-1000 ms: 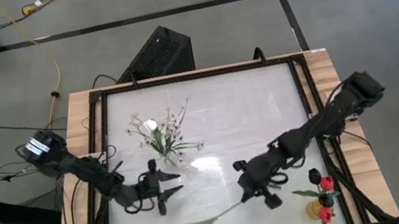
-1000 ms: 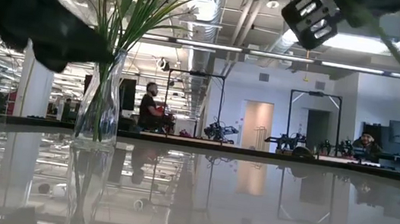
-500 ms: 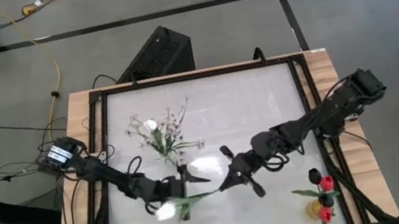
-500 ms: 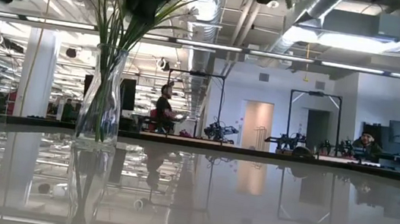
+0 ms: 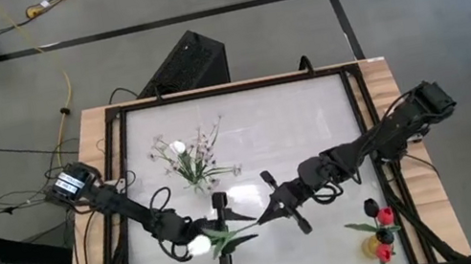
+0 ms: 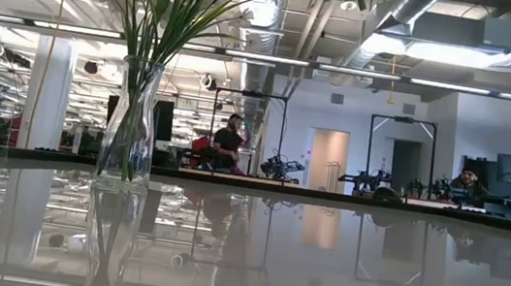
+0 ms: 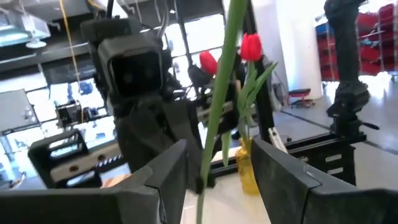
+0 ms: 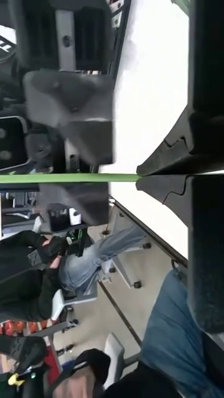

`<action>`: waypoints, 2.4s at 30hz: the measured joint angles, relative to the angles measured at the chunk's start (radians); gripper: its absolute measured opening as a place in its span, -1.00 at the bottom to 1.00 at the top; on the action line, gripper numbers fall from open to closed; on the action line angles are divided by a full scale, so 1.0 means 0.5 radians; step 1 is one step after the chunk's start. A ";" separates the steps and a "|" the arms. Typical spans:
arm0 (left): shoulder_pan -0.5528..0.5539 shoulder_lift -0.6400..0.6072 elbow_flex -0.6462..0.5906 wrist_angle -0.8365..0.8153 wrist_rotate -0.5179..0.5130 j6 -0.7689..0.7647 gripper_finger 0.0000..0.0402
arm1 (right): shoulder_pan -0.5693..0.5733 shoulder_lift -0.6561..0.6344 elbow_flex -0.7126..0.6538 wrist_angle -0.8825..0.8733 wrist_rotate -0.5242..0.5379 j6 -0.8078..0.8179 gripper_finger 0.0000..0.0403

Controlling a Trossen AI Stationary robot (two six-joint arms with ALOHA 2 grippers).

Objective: Sort flowers into vase by color
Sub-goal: Put the white flower into the transparent vase

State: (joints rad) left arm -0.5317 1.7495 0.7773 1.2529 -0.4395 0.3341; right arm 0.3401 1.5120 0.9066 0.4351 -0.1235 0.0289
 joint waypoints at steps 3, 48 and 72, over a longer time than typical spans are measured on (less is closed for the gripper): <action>-0.027 -0.004 0.001 0.087 0.026 0.053 -0.18 | 0.005 0.000 0.000 -0.009 0.038 -0.007 -0.92; -0.263 -1.450 -0.001 -2.401 -0.965 -1.018 -1.00 | -0.020 -0.016 0.002 -0.339 0.041 -0.052 0.31; -0.043 -1.841 -0.001 -2.992 -0.900 -1.045 -1.00 | -0.136 -0.016 0.002 -0.399 0.044 -0.060 0.31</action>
State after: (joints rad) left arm -0.5532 0.8290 0.7769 -0.2431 -0.8894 -0.1884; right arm 0.2722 1.5040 0.9073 0.2356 -0.1017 -0.0010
